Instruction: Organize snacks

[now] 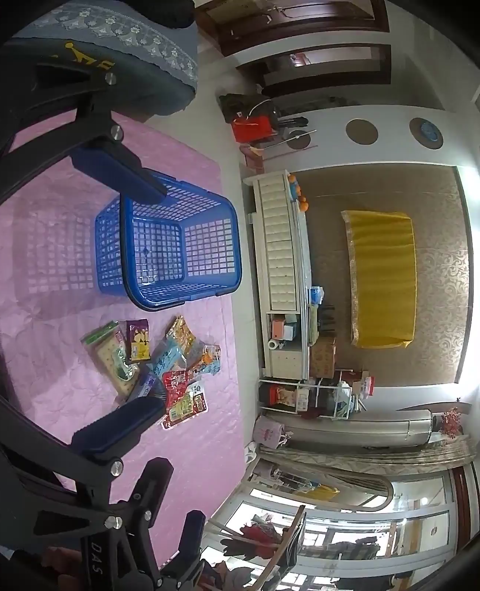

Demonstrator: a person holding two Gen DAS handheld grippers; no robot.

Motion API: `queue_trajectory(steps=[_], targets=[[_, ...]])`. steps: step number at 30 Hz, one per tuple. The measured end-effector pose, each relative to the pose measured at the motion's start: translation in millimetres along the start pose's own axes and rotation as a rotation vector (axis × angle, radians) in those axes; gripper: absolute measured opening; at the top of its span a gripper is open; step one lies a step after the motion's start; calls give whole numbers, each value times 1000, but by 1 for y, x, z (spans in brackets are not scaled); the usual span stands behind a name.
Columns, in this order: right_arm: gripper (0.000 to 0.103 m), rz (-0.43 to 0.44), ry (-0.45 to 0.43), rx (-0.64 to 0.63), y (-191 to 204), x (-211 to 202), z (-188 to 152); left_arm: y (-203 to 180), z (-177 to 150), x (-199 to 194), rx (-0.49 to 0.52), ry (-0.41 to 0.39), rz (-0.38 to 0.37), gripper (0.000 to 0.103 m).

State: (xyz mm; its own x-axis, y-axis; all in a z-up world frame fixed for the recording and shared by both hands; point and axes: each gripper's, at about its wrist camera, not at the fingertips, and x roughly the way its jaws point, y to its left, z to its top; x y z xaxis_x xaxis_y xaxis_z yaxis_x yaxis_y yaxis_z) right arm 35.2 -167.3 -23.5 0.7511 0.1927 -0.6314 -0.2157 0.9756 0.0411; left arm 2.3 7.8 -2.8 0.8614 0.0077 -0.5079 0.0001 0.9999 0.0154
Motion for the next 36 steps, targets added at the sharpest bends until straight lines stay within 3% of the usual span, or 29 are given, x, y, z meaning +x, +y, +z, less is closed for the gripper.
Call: queue_trajectory(steps=[36], targets=[[103,32,44,-6,0,-2,-4,1,-3,4,-12,37,10,103]])
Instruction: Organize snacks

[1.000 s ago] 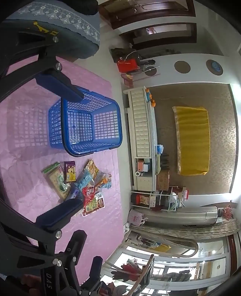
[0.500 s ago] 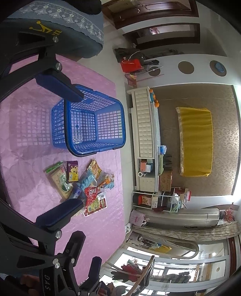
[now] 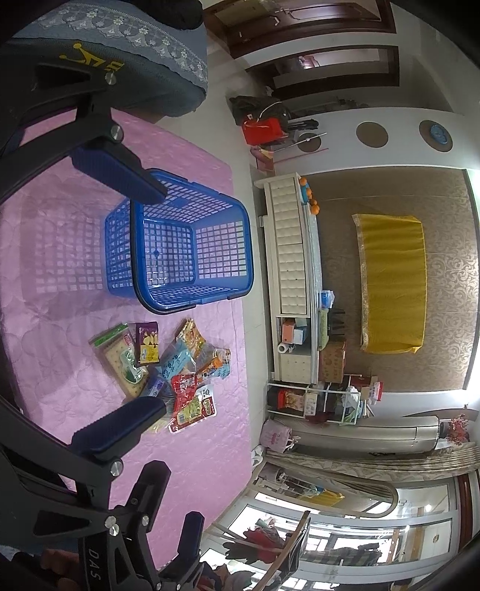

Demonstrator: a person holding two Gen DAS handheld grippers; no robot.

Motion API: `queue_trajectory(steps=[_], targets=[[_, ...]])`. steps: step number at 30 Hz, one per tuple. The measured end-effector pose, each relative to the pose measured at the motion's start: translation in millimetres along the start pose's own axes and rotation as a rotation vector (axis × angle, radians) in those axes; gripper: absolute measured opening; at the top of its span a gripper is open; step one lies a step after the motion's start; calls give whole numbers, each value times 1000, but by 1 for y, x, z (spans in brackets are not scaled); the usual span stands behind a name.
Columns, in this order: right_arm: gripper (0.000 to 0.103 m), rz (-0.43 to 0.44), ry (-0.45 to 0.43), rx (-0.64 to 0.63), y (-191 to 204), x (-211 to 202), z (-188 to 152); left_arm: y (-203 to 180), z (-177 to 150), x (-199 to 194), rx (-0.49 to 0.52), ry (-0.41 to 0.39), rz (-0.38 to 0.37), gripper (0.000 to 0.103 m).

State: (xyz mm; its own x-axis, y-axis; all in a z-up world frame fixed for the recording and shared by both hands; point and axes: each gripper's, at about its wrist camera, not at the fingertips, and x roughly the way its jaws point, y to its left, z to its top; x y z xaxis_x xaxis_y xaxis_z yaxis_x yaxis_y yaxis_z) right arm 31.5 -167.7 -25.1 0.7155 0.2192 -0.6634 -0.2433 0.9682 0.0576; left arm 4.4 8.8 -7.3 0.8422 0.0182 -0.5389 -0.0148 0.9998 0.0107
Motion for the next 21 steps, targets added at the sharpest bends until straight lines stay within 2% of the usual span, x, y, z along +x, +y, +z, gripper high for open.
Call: queue_trajectory(steps=[21], targets=[[103,4,4,-11,0,0,-1,3,-1,0,-14,15,-6,103]])
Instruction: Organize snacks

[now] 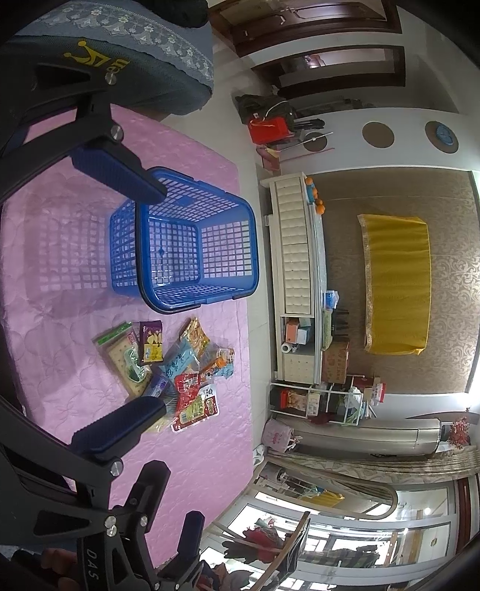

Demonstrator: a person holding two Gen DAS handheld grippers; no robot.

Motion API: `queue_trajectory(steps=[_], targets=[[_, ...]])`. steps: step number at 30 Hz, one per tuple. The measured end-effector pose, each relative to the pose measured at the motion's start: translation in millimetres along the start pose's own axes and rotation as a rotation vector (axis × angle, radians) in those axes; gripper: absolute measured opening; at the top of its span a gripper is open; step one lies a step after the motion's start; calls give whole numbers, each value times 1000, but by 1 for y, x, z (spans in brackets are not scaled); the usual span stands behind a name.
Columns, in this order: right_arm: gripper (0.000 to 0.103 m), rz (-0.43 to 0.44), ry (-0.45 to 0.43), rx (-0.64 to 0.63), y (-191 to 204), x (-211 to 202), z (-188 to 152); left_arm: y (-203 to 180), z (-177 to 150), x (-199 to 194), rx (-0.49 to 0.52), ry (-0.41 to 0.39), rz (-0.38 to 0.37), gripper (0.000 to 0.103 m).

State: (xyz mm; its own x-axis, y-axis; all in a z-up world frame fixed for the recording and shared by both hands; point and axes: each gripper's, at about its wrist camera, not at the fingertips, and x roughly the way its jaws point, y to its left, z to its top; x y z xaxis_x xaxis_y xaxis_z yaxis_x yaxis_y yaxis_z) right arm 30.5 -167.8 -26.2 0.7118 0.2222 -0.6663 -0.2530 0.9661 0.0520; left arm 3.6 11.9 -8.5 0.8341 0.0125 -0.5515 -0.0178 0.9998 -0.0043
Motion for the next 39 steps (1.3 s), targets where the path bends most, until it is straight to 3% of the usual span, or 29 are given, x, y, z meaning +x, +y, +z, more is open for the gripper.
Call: queue_trajectory(steps=[24,34,39], targets=[[103,14,-22,-13,-14,1,8,-18,17,14,41,7,-36,103],[103,-49,-56,-30,-61,6,25,-54,41,44,111,17,-41,103],[103,-29,-32,-4,-90,19,26,-78,49,69,158,26,-68,103]])
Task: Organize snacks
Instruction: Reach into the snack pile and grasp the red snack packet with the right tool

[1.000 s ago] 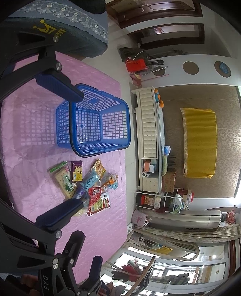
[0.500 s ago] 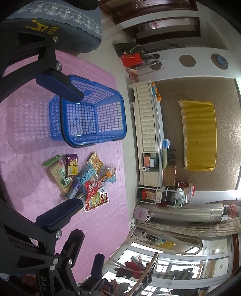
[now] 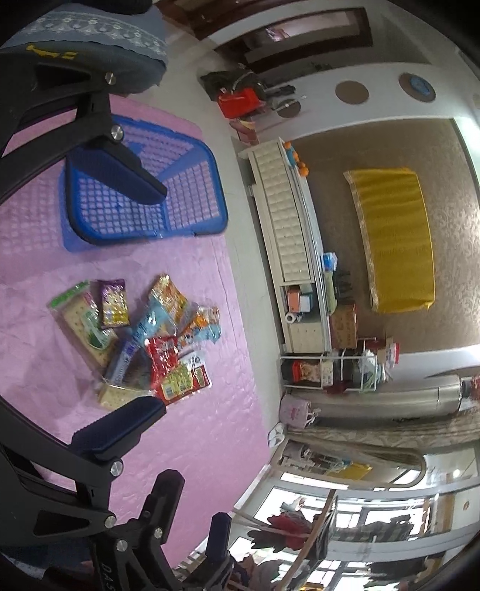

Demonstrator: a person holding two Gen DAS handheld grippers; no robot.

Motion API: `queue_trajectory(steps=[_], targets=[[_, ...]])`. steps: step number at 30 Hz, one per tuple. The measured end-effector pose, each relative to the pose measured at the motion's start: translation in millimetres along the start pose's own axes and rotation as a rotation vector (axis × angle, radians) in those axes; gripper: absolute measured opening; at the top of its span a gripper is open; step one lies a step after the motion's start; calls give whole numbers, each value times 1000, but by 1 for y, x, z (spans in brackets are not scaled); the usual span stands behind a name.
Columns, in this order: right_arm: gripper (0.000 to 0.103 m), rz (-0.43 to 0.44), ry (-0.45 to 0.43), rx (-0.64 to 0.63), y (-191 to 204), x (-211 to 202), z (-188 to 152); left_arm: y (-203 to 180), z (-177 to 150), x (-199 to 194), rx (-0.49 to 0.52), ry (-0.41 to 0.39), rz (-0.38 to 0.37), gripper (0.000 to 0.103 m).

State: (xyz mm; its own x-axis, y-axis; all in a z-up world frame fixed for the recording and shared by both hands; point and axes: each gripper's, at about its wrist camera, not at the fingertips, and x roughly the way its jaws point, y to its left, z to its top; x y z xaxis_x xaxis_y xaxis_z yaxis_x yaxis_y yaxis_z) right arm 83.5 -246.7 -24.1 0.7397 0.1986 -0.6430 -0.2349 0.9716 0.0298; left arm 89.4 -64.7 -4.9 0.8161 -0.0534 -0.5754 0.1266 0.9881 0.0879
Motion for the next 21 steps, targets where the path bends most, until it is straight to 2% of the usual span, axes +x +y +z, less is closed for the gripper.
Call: queue_trajectory(steps=[6,11,15,21], targets=[[103,17,50,1,-28,27,-4,-18,6,39,26,69,-41,103],[103,82,112,-48,-48,63,-10,-29,-2,81,29,162,-70,103],[98,137,181,-112,-62,96,-13,-38,-11,119,17,246,-99,103],[90,228,247,-166,-71,137,-17,-44,-19,150,18,305,-135,103]])
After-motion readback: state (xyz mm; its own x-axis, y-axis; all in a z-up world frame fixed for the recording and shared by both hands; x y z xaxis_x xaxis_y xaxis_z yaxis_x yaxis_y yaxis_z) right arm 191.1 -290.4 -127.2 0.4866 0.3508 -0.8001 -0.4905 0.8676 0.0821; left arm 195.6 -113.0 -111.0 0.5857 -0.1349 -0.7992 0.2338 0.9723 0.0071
